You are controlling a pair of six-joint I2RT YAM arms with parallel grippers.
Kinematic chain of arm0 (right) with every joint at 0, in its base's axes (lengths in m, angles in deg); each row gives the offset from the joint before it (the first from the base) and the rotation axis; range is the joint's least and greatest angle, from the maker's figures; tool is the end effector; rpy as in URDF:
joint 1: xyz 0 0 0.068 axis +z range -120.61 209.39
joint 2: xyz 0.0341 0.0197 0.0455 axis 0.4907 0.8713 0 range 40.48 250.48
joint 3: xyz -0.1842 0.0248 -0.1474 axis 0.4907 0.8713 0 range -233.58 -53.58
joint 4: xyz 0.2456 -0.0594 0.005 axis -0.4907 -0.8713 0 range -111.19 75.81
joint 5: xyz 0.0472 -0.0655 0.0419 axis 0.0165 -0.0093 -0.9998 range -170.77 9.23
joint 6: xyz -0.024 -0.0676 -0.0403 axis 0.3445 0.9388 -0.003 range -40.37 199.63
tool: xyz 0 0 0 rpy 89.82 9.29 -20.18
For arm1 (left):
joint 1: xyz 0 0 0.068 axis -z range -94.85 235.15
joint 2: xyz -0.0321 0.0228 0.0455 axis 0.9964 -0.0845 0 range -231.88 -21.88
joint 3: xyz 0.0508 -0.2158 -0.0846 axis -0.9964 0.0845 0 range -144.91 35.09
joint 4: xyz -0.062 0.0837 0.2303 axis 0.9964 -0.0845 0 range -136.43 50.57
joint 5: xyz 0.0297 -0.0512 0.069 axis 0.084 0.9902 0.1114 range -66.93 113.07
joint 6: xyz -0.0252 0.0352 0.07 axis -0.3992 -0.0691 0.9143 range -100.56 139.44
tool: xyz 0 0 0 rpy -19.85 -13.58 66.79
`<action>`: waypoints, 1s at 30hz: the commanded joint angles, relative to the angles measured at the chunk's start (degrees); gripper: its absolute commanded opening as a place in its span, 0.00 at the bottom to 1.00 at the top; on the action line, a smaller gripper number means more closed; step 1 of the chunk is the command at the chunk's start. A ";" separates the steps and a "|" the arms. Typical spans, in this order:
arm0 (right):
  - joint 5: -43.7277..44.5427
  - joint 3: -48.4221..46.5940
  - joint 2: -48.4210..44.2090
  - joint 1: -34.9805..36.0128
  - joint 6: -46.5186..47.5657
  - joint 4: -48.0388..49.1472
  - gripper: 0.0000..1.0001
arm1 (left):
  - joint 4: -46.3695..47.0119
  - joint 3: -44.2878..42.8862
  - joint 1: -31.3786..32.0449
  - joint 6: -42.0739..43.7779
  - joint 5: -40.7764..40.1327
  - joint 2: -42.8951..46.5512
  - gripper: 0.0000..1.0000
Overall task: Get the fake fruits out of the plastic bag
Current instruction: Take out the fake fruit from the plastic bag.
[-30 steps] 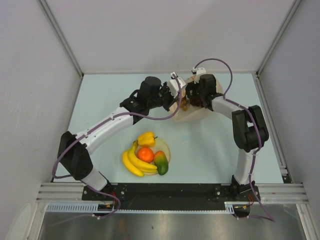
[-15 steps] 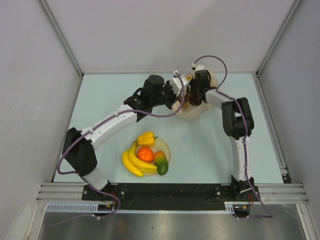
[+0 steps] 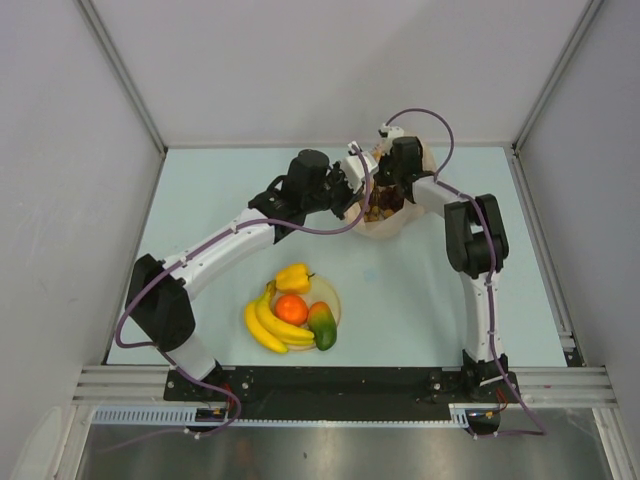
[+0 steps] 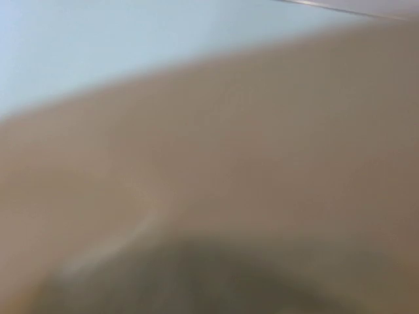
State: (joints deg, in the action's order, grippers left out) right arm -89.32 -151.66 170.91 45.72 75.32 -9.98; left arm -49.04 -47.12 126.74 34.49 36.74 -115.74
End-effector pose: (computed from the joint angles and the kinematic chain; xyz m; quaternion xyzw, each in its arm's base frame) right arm 0.5020 0.1582 0.1425 -0.1277 0.8467 0.1549 0.4927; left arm 0.2970 -0.2862 0.2992 0.4479 0.6896 -0.2243 0.5230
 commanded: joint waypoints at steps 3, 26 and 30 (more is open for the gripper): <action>-9.10 5.87 -10.71 -0.25 -1.04 0.36 0.00 | 0.29 -2.86 0.25 0.42 -0.84 0.61 0.00; -24.40 15.73 -43.58 -8.25 -2.01 -7.64 0.00 | 1.26 -10.16 -3.09 -0.81 -8.67 -3.52 0.13; -26.77 15.73 -49.56 -7.99 -1.14 -9.03 0.00 | -1.37 -12.52 -4.23 -0.11 -6.56 -2.64 0.64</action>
State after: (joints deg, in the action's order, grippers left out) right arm -112.01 -135.75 128.53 37.24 73.81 -18.61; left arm -49.10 -55.32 123.68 34.71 29.18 -119.11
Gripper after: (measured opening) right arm 0.036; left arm 0.476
